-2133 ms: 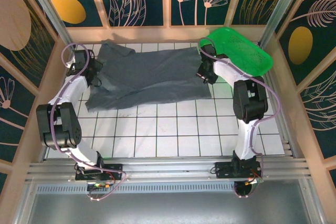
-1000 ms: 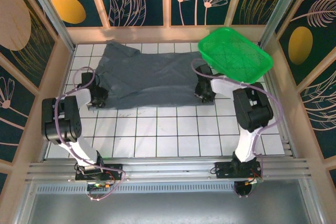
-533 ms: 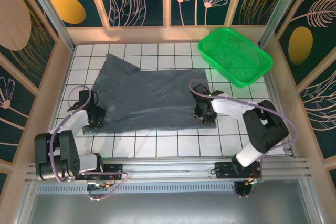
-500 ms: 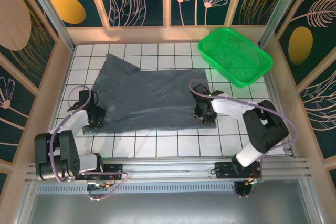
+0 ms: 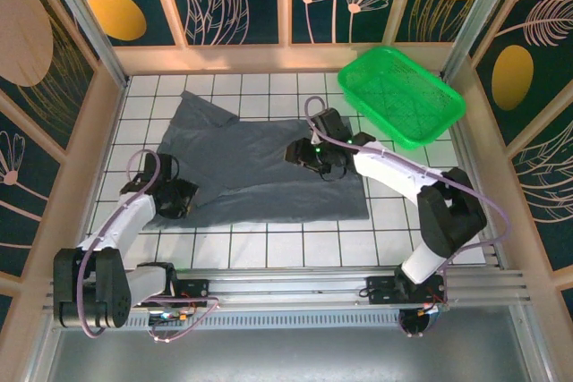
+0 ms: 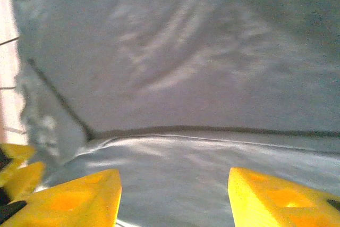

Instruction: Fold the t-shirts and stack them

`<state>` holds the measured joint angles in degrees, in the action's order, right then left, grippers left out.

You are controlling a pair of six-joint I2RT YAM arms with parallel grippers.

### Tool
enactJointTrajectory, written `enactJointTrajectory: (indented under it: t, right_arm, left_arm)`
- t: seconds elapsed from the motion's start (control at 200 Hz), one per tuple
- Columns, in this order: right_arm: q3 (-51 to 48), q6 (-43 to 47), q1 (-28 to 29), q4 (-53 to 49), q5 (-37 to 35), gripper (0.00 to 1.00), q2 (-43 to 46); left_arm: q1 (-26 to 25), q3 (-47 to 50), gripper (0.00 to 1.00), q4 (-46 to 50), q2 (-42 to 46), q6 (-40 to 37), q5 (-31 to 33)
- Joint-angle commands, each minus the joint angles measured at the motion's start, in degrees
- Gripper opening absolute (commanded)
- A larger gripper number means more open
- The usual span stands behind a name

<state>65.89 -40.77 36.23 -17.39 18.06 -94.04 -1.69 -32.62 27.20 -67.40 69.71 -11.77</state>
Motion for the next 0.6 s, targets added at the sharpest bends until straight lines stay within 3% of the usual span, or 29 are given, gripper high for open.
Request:
enactJointTrajectory:
  t: [0.0, 0.31, 0.465, 0.596]
  right_arm:
    - [2.5, 1.2, 0.6, 2.8, 6.0, 0.56, -2.5]
    - [1.2, 0.4, 0.6, 2.8, 5.4, 0.56, -2.1]
    - [-0.5, -0.3, 0.7, 3.1, 4.9, 0.56, -1.1]
    - [-1.0, -0.7, 0.6, 3.1, 4.4, 0.56, -0.5]
  left_arm:
    - [-1.1, 1.3, 0.48, -1.8, -0.4, 5.6, -3.1]
    - [-1.8, 2.1, 0.42, -6.6, -4.8, 6.0, -3.6]
    - [-2.0, 1.5, 0.28, -7.8, -6.2, 5.7, -3.5]
    - [-2.1, 0.2, 0.10, -7.9, -6.5, 4.9, -2.4]
